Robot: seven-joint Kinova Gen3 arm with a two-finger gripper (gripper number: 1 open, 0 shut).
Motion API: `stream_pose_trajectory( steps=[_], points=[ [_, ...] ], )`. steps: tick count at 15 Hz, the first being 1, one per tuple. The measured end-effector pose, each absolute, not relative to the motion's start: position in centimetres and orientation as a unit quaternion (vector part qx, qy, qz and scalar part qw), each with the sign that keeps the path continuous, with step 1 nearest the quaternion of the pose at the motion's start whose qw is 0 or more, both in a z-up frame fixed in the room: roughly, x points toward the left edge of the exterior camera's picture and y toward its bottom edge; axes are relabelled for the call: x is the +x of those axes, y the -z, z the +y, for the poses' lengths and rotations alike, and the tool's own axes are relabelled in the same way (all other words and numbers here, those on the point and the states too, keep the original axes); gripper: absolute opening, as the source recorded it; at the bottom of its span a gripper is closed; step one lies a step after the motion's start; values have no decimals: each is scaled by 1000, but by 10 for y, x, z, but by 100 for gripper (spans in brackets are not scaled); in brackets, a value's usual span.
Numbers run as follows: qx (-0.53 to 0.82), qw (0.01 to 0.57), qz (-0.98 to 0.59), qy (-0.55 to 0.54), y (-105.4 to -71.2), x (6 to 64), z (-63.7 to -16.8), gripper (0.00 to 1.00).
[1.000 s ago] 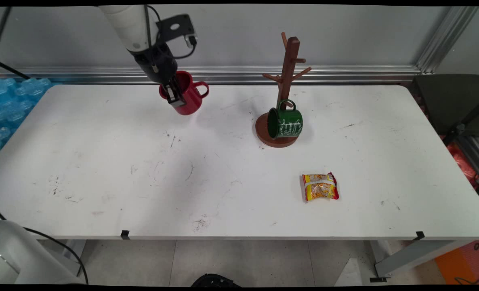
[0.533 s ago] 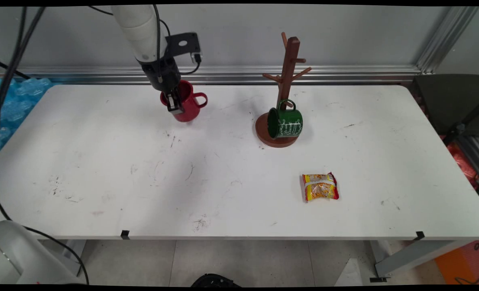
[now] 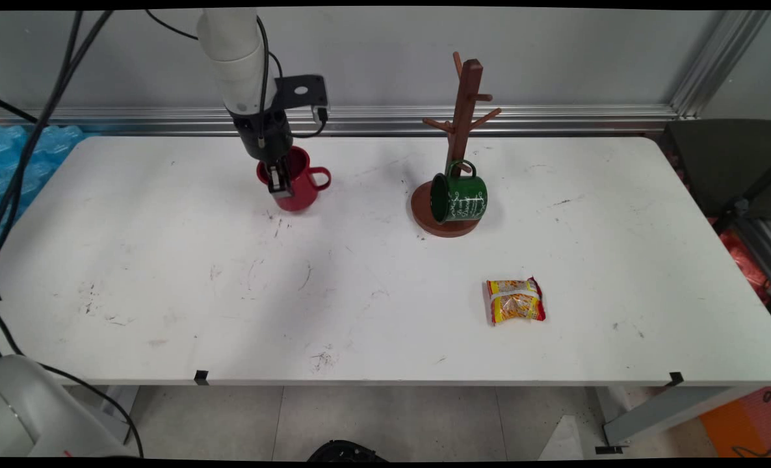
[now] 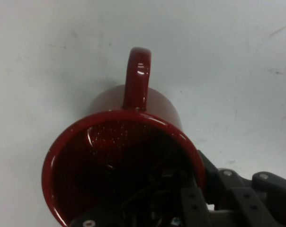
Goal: Place the picked object on the table
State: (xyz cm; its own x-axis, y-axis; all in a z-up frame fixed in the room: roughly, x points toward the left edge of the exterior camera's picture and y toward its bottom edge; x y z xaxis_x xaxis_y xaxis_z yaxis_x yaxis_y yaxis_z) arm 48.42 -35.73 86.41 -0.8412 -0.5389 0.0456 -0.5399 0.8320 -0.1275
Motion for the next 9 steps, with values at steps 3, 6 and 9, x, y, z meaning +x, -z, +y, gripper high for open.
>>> stream_pose_trajectory(
  steps=[3, 6, 9],
  points=[
    [276, -3, -959, -58, -857, 483, -359, 0],
    [273, -8, -960, -53, -853, 482, -360, 0],
    [271, -14, -961, -46, -849, 481, -362, 0]
  ],
)
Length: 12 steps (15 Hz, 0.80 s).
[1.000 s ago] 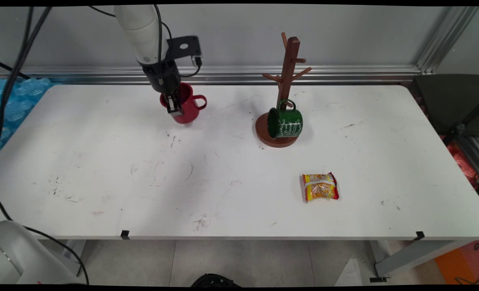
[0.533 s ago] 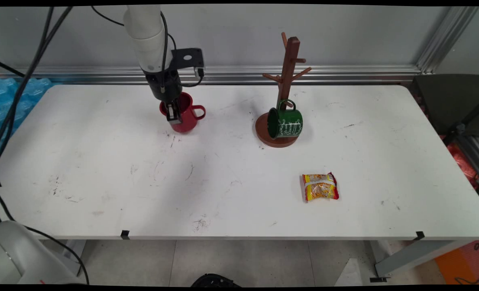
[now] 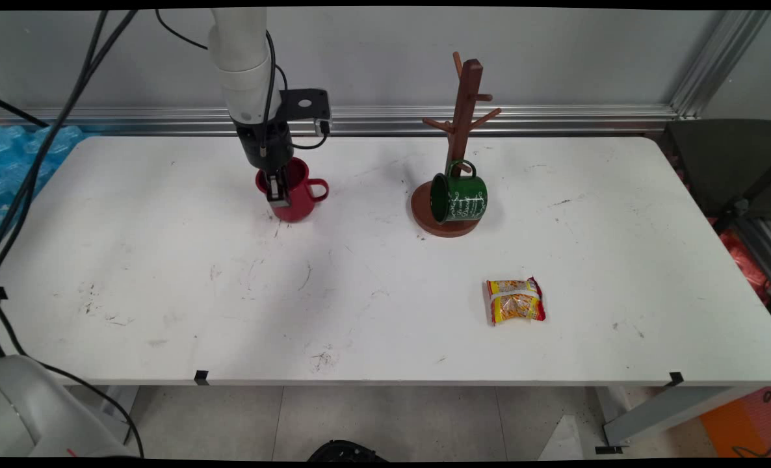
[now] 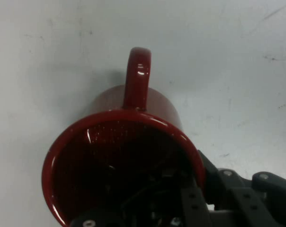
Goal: Place the picked object on the table
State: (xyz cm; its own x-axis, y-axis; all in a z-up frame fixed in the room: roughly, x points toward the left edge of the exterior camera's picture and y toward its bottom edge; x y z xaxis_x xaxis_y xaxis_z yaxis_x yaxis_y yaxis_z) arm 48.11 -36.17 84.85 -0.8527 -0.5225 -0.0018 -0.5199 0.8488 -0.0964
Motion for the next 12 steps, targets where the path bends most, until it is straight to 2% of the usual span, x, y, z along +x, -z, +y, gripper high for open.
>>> stream_pose_trajectory(
  steps=[9, 10, 12],
  points=[
    [-268, 23, 963, 34, -839, 477, -367, 0],
    [-268, 23, 963, 34, -839, 477, -367, 100],
    [-267, 23, 963, 34, -838, 476, -368, 100]
  ],
)
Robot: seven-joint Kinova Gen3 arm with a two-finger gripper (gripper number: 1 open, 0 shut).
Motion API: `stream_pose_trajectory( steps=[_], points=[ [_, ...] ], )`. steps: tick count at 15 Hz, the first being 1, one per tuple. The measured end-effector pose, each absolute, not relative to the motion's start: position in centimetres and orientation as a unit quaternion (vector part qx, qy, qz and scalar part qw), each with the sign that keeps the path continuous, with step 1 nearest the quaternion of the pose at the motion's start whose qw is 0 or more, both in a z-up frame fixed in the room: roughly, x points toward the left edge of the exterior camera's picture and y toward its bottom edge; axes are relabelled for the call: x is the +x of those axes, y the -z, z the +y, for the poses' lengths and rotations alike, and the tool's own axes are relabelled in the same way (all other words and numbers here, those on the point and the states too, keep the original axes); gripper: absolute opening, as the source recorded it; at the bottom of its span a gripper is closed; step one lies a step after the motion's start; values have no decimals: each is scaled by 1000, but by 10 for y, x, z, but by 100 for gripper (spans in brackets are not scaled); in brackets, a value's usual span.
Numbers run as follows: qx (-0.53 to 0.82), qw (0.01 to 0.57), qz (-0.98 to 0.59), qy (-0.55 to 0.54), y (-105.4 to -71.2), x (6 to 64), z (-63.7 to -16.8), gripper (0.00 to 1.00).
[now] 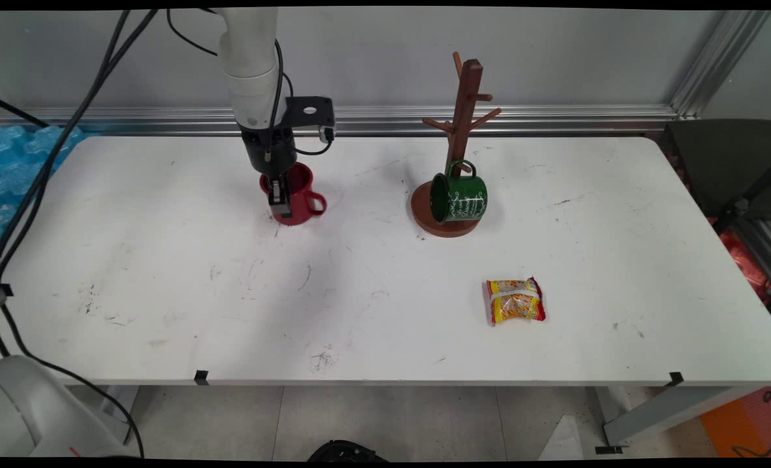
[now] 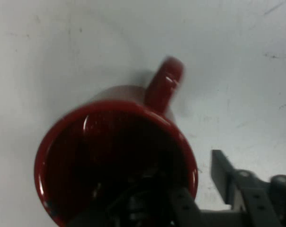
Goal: Place the picked object on the table
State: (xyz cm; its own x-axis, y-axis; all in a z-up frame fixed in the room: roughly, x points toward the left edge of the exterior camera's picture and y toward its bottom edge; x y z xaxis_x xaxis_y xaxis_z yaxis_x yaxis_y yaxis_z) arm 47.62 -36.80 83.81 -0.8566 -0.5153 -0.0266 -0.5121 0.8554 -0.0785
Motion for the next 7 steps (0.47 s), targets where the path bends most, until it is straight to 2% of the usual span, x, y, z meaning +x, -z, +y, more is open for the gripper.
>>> stream_pose_trajectory(
  steps=[7],
  points=[
    [-258, 10, 965, 42, -843, 476, -368, 100]
  ],
)
